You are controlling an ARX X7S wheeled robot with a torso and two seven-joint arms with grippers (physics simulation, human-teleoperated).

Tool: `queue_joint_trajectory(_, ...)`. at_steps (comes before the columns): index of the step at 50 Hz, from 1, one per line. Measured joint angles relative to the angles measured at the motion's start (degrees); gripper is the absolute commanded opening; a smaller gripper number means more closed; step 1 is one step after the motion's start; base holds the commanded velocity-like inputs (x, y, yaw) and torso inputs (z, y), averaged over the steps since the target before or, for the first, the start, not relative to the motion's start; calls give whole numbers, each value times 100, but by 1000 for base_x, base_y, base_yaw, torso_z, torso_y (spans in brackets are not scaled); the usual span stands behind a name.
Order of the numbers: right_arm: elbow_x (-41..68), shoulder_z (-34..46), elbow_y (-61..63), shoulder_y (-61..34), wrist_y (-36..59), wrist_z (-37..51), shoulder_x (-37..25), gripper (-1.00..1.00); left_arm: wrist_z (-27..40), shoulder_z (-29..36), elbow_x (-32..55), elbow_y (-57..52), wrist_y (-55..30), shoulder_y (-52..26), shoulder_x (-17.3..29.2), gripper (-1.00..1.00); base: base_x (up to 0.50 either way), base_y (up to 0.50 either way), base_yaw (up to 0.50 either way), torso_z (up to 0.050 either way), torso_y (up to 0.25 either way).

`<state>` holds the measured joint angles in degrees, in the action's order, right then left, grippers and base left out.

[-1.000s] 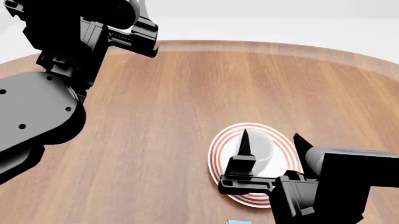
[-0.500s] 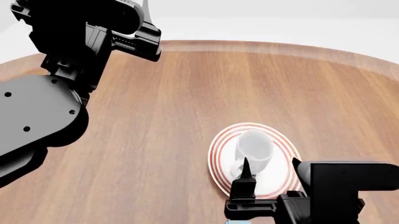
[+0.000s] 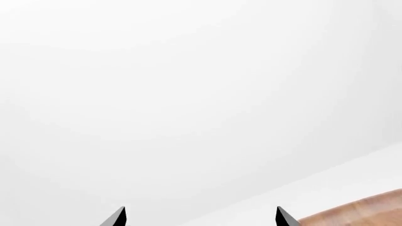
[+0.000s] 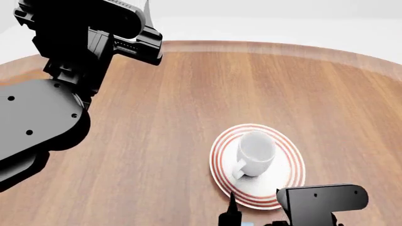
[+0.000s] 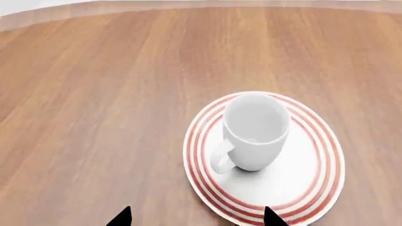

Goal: Pick up the white mug and put it on the plate, and put the chocolate pudding to the right of the plate.

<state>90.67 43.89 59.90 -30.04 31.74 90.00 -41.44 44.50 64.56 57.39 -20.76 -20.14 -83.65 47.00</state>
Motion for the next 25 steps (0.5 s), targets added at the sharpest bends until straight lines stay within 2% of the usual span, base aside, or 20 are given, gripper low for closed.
queue_joint_trajectory(25, 12, -1156, -218, 1386, 1388, 0, 1039, 100, -12, -4, -2, 33, 28, 103, -29, 100, 0, 0, 0, 0, 0)
